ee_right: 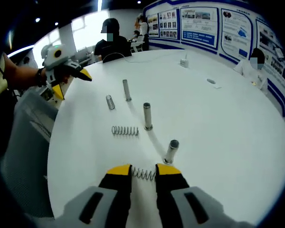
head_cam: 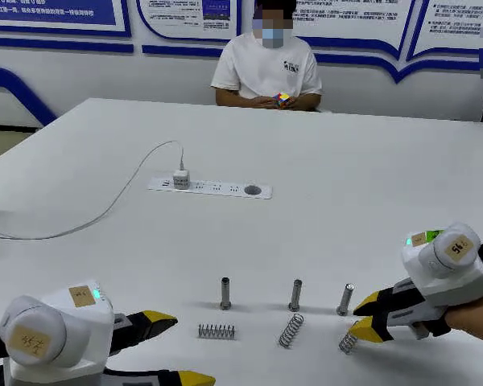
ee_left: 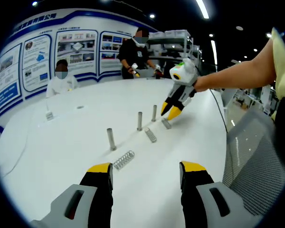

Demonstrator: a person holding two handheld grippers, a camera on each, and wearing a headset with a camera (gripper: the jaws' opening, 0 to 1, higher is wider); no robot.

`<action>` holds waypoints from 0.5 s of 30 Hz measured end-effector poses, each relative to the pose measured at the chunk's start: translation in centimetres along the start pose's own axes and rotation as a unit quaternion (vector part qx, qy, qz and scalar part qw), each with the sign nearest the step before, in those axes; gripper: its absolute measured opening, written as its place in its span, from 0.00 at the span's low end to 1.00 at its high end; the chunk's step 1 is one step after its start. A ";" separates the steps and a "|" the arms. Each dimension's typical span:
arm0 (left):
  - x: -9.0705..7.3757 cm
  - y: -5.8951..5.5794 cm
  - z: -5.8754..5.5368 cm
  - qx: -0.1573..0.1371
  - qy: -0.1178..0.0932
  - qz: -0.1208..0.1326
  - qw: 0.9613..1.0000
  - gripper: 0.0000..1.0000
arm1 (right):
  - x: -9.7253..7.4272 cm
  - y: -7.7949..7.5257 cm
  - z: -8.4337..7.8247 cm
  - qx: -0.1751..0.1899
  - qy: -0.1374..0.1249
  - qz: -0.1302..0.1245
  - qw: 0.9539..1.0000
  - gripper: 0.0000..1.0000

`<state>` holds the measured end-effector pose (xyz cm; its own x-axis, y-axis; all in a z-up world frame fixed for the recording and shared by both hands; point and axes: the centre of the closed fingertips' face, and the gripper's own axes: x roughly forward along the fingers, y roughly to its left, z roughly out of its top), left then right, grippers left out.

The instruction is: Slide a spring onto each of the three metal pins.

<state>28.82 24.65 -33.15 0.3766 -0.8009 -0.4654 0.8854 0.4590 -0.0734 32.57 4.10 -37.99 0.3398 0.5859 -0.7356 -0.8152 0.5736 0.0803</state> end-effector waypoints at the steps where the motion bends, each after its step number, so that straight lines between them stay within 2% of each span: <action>1: 0.0 0.0 0.0 0.000 0.000 0.000 1.000 0.58 | 0.1 0.1 0.0 -0.001 0.002 0.004 1.000 0.21; 8: -0.1 -0.1 -0.2 -0.003 0.003 0.002 1.000 0.58 | 0.8 0.1 -0.5 0.003 0.015 0.023 1.000 0.22; 15: -0.2 -0.2 -0.5 -0.005 0.006 0.004 1.000 0.58 | 0.4 0.1 -1.1 -0.001 0.031 0.029 0.999 0.23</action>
<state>28.47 24.94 -33.44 0.3801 -0.7926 -0.4768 0.8796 0.4691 -0.0785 32.12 3.75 -39.05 0.2621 0.5822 -0.7697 -0.8339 0.5380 0.1229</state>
